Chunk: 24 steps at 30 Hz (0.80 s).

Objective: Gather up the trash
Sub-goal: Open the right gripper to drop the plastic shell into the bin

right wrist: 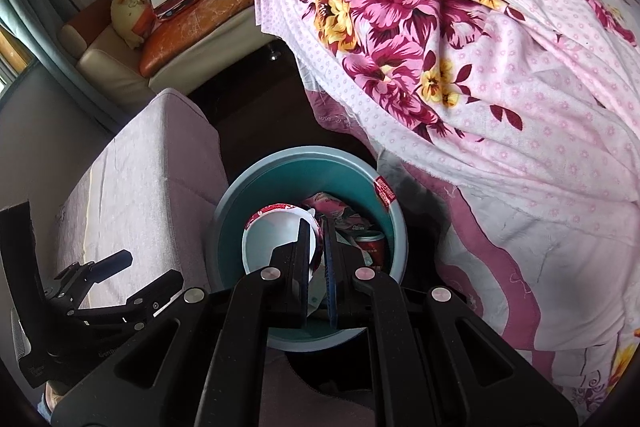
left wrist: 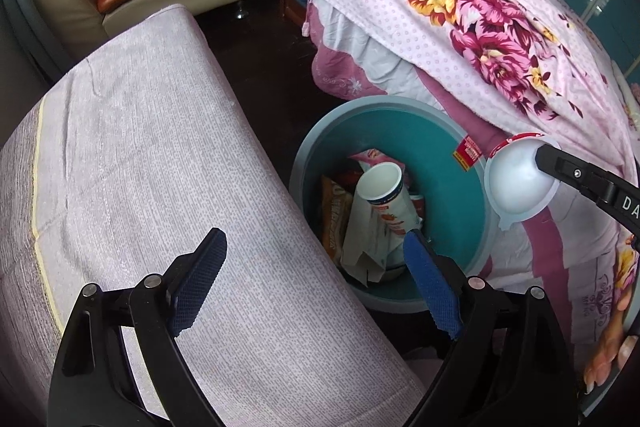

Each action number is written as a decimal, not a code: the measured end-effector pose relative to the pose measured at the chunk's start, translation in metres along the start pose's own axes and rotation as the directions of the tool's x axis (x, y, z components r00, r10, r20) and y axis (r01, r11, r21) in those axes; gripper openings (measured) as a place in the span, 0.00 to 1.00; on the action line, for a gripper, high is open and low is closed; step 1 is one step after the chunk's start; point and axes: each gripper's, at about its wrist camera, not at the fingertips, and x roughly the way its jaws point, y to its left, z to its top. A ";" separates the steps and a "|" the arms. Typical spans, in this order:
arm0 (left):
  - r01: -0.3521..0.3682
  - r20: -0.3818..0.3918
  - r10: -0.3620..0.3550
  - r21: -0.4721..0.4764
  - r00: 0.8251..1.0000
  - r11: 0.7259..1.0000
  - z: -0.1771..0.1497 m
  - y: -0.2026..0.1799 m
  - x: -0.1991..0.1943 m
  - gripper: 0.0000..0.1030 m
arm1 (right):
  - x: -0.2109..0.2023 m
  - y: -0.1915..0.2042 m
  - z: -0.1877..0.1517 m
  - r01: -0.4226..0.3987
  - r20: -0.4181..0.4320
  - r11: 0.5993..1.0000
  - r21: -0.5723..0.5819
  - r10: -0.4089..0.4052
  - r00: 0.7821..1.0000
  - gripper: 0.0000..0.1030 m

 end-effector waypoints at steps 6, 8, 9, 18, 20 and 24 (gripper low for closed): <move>-0.006 0.003 0.007 -0.018 1.000 1.000 -0.004 0.013 -0.002 0.88 | 0.012 0.015 -0.002 0.000 -0.041 1.000 -0.021 -0.001 0.999 0.08; -0.004 0.002 0.004 -0.029 1.000 1.000 -0.004 0.017 -0.001 0.88 | 0.017 0.019 -0.002 0.000 -0.051 1.000 -0.030 -0.002 0.999 0.09; -0.003 0.002 0.003 -0.034 1.000 0.999 -0.005 0.019 -0.001 0.88 | 0.018 0.021 -0.003 0.000 -0.055 0.999 -0.032 -0.002 0.998 0.09; 0.005 0.005 -0.005 -0.055 1.000 0.998 -0.006 0.031 -0.001 0.88 | 0.030 0.036 -0.003 -0.007 -0.077 0.999 -0.048 0.004 0.997 0.44; 0.010 0.005 -0.010 -0.062 1.000 0.998 -0.006 0.034 -0.001 0.88 | 0.029 0.038 -0.002 -0.009 -0.079 0.999 -0.049 0.005 0.997 0.47; 0.020 0.010 -0.019 -0.073 1.000 0.997 -0.009 0.037 -0.003 0.88 | 0.024 0.046 -0.002 0.004 -0.062 0.998 -0.066 -0.008 0.998 0.65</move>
